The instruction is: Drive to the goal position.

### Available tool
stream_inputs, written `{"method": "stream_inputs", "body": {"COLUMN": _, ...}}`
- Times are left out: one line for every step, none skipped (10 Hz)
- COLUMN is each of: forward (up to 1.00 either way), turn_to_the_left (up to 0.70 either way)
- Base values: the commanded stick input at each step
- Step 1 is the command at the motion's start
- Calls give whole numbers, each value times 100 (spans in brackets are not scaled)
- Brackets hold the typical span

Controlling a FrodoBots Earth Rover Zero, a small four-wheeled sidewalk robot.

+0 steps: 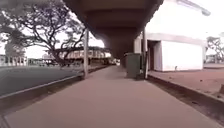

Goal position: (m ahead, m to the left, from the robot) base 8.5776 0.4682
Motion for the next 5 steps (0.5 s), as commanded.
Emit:
{"method": "stream_inputs", "body": {"forward": 85, "turn_to_the_left": 0}}
{"method": "stream_inputs", "body": {"forward": 85, "turn_to_the_left": 0}}
{"method": "stream_inputs", "body": {"forward": 85, "turn_to_the_left": 0}}
{"method": "stream_inputs", "body": {"forward": 85, "turn_to_the_left": 0}}
{"method": "stream_inputs", "body": {"forward": 85, "turn_to_the_left": 0}}
